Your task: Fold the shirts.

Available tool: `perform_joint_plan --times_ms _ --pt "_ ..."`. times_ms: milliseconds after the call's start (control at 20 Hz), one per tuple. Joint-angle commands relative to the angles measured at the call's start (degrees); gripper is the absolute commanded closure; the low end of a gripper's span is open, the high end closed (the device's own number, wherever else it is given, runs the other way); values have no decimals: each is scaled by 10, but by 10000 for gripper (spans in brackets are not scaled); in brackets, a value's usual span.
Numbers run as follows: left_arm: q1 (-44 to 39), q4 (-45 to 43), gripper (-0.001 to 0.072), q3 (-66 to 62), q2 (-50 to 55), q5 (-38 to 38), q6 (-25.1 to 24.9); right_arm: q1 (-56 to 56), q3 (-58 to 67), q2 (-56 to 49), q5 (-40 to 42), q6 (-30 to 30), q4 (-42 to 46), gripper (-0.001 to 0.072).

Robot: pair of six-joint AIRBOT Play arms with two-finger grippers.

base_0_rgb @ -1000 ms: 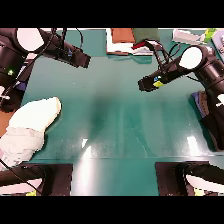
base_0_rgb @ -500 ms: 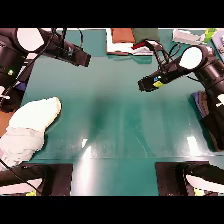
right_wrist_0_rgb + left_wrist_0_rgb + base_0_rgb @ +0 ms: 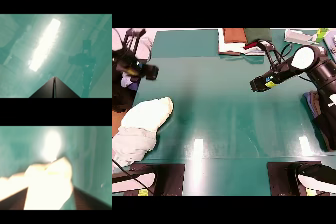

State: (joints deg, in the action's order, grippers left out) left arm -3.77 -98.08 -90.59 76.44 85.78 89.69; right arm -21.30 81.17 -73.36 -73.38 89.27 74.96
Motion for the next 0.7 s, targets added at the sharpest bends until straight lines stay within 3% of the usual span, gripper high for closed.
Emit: perform_joint_plan --times_ms 0,300,450,500,550,650 --pt "55 -5 38 116 -21 -15 10 0 0 0 0 0 0 692" --pt "56 -2 38 315 -33 -160 60 -1 0 0 2 0 0 692" --pt "57 -3 41 364 -33 -174 64 0 0 0 10 0 0 692" --pt "57 -3 148 367 -33 -172 63 0 0 0 15 0 0 692" --pt "56 -3 401 367 -35 -171 63 0 0 0 20 0 0 692" --pt "56 -2 678 364 -50 -170 63 0 0 2 25 0 -2 692"
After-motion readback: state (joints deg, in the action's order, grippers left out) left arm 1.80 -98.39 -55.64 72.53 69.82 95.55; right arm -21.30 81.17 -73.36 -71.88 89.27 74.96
